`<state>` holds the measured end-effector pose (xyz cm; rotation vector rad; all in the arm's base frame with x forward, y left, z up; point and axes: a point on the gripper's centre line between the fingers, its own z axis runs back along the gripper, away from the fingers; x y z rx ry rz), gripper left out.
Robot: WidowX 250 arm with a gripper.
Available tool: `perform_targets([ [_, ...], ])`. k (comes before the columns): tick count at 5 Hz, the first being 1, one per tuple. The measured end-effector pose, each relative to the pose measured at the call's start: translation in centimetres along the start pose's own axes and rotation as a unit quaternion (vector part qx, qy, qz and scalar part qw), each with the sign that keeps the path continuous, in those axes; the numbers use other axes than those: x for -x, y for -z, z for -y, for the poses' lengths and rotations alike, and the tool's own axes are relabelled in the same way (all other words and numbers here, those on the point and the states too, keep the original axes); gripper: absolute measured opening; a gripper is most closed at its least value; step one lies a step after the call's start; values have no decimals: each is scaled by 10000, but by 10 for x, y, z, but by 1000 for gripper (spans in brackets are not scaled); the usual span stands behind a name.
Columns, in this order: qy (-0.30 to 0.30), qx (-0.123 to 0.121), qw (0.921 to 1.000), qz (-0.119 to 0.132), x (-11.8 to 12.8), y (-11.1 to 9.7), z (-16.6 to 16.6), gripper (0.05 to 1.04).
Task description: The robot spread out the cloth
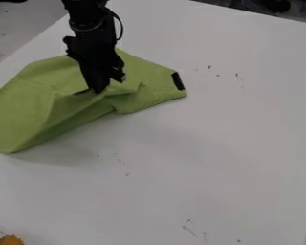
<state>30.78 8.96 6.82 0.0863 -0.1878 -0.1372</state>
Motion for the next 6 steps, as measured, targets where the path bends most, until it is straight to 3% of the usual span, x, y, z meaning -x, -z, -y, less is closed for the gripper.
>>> perform_targets([
  [1,12,-41,10000,58,11,-2,20,54],
  [2,30,-31,9996,295,16,-3,36,75],
  [3,-137,176,9996,197,28,6,54,222],
  [4,-236,212,9995,23,36,-7,67,478],
  [5,-365,87,9992,-113,43,-13,77,786],
  [6,-305,21,9993,-194,45,-13,75,1001],
])
